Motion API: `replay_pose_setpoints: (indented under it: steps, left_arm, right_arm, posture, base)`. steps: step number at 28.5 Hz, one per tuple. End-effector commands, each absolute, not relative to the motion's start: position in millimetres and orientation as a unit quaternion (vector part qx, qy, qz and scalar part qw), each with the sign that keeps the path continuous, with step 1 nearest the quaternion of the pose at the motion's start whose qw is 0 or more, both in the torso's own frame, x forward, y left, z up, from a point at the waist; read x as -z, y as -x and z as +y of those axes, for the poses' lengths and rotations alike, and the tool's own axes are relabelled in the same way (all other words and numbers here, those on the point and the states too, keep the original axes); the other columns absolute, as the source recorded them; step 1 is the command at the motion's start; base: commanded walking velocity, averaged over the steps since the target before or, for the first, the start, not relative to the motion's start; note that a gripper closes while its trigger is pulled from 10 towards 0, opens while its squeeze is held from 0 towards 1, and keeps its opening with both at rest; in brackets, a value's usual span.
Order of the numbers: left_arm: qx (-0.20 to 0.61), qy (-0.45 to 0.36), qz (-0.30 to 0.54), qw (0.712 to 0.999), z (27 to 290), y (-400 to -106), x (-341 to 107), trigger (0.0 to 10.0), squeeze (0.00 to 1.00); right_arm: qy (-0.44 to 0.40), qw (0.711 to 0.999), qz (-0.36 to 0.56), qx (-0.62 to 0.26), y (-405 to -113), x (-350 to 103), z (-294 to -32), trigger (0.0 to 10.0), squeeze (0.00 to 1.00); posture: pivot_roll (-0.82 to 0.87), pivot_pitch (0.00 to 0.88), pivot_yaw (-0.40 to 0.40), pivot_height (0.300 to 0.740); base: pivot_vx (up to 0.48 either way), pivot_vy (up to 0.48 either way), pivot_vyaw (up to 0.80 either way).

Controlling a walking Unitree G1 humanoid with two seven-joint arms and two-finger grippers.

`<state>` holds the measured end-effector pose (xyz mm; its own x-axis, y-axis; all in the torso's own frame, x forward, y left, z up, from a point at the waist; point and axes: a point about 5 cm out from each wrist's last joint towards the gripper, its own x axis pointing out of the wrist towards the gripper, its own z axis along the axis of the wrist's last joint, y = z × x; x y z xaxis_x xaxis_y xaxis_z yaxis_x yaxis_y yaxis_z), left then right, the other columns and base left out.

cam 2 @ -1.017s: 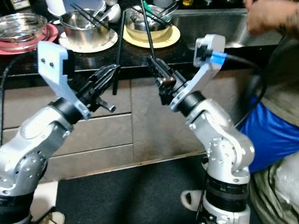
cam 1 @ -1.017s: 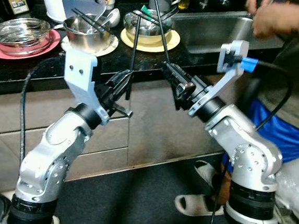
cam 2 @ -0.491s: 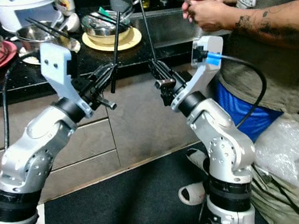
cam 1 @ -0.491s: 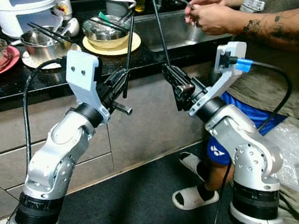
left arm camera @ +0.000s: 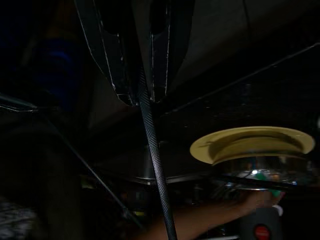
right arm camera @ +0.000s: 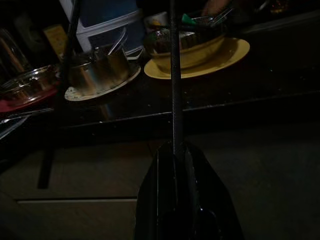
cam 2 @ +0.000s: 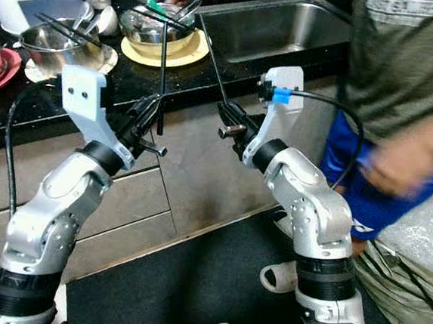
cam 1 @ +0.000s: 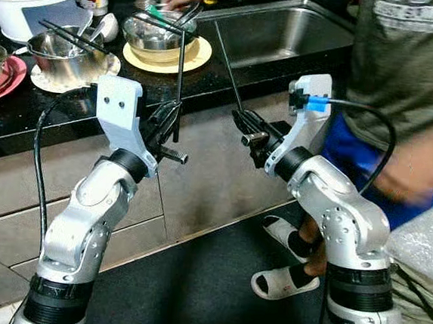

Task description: Kitchen organization

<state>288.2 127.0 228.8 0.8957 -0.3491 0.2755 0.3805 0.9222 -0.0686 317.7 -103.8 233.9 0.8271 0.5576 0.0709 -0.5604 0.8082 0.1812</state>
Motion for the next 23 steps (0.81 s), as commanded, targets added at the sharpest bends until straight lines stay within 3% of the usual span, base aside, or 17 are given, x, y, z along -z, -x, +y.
replay_pose_setpoints:
  steps: [1,23]
  left_arm:
    - [0.176,0.058,-0.133,0.974,130.8,-289.1,-228.5,10.0,0.0]
    - [0.111,0.071,-0.139,0.981,147.7,-298.9,-231.5,10.0,0.0]
  right_arm:
    - [-0.089,0.951,-0.012,-0.295,-318.8,-235.4,-100.9,10.0,0.0]
    - [-0.085,0.968,-0.025,-0.236,-332.6,-232.9,-107.6,10.0,0.0]
  posture:
    - [-0.01,0.04,0.009,0.74]
    - [0.0,0.048,0.016,0.74]
  base:
    - [0.0,0.0,0.0]
    - [0.0,0.0,0.0]
